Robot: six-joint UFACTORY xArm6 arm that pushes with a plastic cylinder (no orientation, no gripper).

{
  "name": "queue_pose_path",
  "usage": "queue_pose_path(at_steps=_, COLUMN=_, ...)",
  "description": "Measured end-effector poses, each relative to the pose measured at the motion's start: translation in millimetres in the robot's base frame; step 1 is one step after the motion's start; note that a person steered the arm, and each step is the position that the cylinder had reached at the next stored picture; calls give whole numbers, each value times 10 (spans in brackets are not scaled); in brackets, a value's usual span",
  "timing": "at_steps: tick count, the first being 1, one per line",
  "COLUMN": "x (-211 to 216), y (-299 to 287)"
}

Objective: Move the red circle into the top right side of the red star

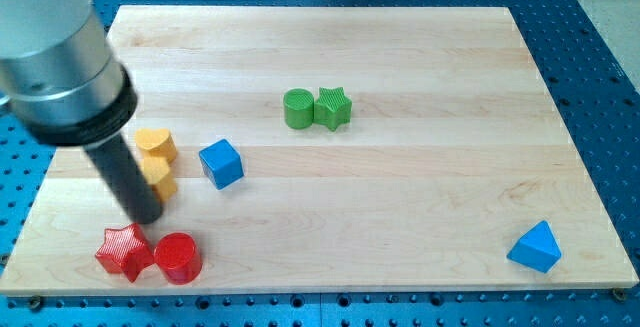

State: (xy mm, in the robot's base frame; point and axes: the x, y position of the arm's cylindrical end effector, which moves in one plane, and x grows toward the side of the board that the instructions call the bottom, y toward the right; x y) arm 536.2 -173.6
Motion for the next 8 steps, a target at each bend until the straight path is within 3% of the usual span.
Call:
queue_pose_path(at_steps=1, x=-403, y=182)
queue_pose_path(at_steps=2, x=-417, y=396)
queue_pose_path(at_steps=4, x=452, y=1069)
queue_pose_path(at_steps=5, x=783, y=1081)
queue_pose_path(at_steps=8, x=748, y=396)
